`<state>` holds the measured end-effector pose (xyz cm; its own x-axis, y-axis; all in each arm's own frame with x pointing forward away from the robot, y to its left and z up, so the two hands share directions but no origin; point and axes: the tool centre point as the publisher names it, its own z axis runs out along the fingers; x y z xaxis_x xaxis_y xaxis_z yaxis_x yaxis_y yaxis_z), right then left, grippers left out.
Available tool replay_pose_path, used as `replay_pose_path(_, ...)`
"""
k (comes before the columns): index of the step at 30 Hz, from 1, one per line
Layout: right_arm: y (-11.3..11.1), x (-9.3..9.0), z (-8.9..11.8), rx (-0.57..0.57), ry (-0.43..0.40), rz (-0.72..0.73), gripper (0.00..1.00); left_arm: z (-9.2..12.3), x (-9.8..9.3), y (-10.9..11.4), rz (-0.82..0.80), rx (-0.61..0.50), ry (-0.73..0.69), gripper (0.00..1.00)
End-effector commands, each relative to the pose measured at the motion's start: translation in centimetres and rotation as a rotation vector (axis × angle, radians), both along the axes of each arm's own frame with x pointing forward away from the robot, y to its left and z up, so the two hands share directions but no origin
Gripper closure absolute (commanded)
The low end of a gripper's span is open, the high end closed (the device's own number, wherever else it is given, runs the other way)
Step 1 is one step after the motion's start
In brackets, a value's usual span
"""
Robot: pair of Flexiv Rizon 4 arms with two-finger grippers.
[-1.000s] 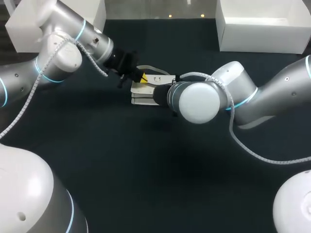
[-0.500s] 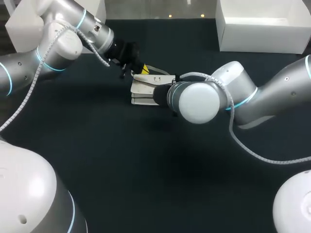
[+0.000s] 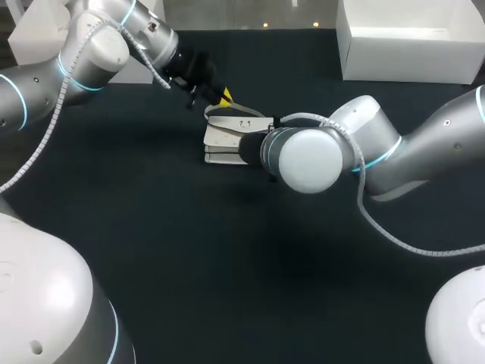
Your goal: Pick up the bag, open it, inspect its contents, close it, and place it on the opposite side
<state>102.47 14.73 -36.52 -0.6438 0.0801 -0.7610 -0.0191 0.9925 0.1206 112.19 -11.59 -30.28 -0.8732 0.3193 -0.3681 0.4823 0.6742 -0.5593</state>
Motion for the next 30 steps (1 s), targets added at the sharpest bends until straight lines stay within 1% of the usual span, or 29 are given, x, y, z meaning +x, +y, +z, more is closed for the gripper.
replay_pose_path(1, -0.1, -0.1, -0.4, 0.01, -0.062, 0.001, 1.0, 0.0, -2.0, 0.1, 0.046, -0.025, -0.104, 0.38)
replay_pose_path(2, -0.1, -0.1, -0.4, 0.01, -0.062, 0.001, 1.0, 0.0, -2.2, 0.2, 0.044, -0.031, -0.112, 0.31)
replay_pose_path(3, -0.1, -0.1, -0.4, 0.01, -0.062, 0.001, 1.0, 0.0, -2.5, 0.3, 0.039, -0.047, -0.123, 0.2)
replay_pose_path(4, -0.1, -0.1, -0.4, 0.01, -0.062, 0.001, 1.0, 0.0, -2.8, 0.4, 0.049, -0.046, -0.148, 0.18)
replay_pose_path(6, -0.1, -0.1, -0.4, 0.01, -0.062, 0.001, 1.0, 0.0, -3.3, 0.4, 0.063, -0.042, -0.187, 0.16)
replay_pose_path(8, -0.1, -0.1, -0.4, 0.01, -0.062, 0.001, 1.0, -0.1, -3.6, 0.5, 0.06, -0.044, -0.208, 0.19)
replay_pose_path(12, -0.1, -0.1, -0.4, 0.01, -0.062, 0.001, 1.0, -0.5, -4.3, 0.4, 0.052, -0.045, -0.238, 0.28)
replay_pose_path(13, -0.1, -0.1, -0.4, 0.01, -0.062, 0.001, 1.0, -0.6, -4.4, 0.4, 0.051, -0.046, -0.239, 0.28)
replay_pose_path(15, -0.1, -0.1, -0.4, 0.01, -0.062, 0.001, 1.0, -0.9, -4.5, 0.3, 0.048, -0.049, -0.246, 0.37)
replay_pose_path(16, -0.1, -0.1, -0.4, 0.01, -0.062, 0.001, 1.0, -1.0, -4.5, 0.3, 0.047, -0.049, -0.245, 0.39)
replay_pose_path(18, -0.1, -0.1, -0.4, 0.01, -0.062, 0.001, 1.0, -1.4, -4.6, 0.1, 0.043, -0.051, -0.248, 0.48)
replay_pose_path(25, -0.1, -0.1, -0.4, 0.01, -0.062, 0.001, 1.0, -2.8, -4.5, -0.2, 0.047, -0.05, -0.248, 0.5)
replay_pose_path(30, -0.1, -0.1, -0.4, 0.01, -0.062, 0.001, 1.0, -3.1, -4.5, -0.4, 0.033, -0.051, -0.245, 0.52)
